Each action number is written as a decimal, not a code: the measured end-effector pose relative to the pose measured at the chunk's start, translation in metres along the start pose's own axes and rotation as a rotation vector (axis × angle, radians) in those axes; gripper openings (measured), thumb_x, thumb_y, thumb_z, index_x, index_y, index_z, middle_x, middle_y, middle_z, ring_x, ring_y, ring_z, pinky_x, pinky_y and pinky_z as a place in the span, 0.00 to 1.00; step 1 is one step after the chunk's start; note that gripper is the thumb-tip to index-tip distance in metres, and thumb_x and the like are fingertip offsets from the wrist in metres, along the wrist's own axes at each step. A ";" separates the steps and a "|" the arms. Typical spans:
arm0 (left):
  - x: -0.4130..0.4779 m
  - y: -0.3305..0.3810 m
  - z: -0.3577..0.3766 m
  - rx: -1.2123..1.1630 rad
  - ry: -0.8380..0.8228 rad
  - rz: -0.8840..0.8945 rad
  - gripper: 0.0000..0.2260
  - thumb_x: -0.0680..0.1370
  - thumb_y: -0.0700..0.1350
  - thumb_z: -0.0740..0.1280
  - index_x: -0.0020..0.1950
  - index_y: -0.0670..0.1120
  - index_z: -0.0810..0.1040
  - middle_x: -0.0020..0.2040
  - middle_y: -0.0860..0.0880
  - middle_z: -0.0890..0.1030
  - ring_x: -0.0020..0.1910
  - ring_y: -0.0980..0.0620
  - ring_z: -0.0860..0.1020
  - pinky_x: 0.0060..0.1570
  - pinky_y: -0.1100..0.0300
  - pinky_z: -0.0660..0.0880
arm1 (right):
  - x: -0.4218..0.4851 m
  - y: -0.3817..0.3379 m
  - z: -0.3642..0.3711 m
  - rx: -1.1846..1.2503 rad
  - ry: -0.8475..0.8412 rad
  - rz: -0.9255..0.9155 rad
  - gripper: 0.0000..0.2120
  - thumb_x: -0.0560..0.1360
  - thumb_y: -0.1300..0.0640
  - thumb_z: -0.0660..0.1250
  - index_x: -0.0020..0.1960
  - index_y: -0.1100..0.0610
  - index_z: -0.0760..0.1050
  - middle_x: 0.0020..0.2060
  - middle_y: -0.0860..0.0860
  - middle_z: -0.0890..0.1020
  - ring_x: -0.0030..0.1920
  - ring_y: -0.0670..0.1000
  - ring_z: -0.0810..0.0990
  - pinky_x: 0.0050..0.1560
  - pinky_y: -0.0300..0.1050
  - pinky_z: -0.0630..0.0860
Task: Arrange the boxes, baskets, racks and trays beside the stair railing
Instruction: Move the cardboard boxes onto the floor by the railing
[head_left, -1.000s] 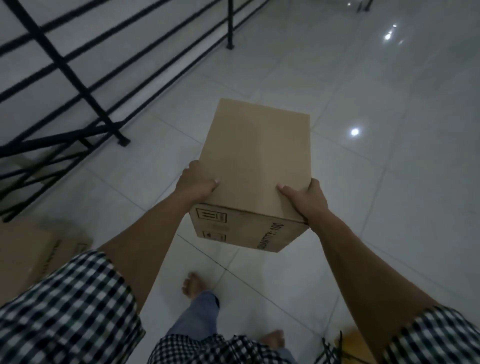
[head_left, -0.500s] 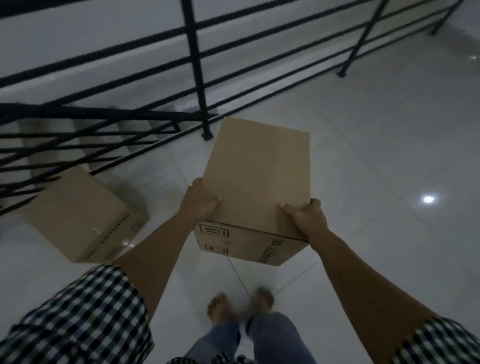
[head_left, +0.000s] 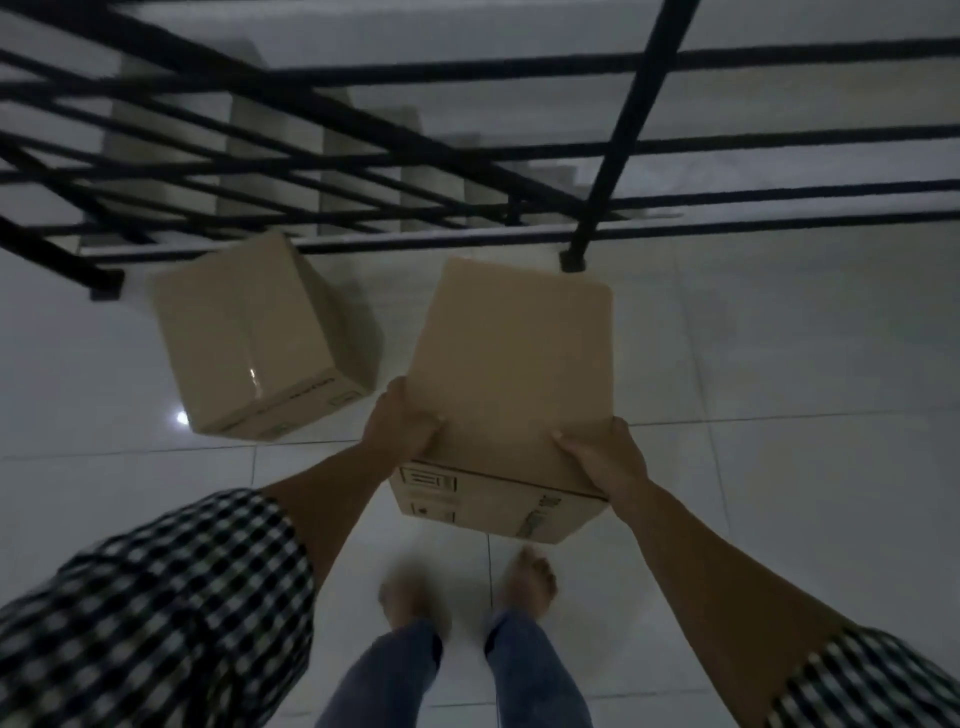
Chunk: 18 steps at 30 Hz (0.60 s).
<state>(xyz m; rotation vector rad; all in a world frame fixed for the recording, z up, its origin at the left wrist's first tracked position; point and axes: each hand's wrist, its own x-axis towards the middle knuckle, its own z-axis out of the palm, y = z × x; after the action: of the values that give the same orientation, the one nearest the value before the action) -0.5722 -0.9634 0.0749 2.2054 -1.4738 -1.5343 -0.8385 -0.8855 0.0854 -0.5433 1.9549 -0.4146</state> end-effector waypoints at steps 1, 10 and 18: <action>0.013 -0.003 0.002 -0.001 0.008 -0.009 0.33 0.65 0.55 0.69 0.69 0.50 0.66 0.60 0.48 0.77 0.57 0.44 0.77 0.58 0.44 0.76 | 0.019 -0.002 0.009 -0.016 -0.012 -0.006 0.45 0.65 0.36 0.78 0.74 0.53 0.63 0.67 0.52 0.75 0.65 0.59 0.75 0.65 0.59 0.73; 0.137 -0.051 0.011 0.074 0.076 0.004 0.25 0.77 0.41 0.68 0.71 0.44 0.64 0.60 0.46 0.74 0.59 0.45 0.74 0.56 0.49 0.73 | 0.160 -0.013 0.102 -0.117 -0.072 -0.125 0.44 0.69 0.42 0.77 0.76 0.52 0.59 0.69 0.51 0.74 0.68 0.58 0.74 0.68 0.56 0.71; 0.184 -0.075 0.006 0.009 -0.006 -0.113 0.46 0.69 0.56 0.71 0.79 0.46 0.50 0.74 0.41 0.64 0.69 0.38 0.67 0.66 0.40 0.69 | 0.207 -0.031 0.154 -0.314 -0.059 -0.158 0.42 0.72 0.50 0.75 0.77 0.53 0.53 0.69 0.55 0.68 0.67 0.59 0.72 0.64 0.50 0.72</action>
<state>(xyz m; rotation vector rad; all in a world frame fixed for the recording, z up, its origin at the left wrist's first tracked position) -0.5208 -1.0554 -0.0939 2.3283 -1.3827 -1.5707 -0.7710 -1.0316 -0.1186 -0.9048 1.9378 -0.1863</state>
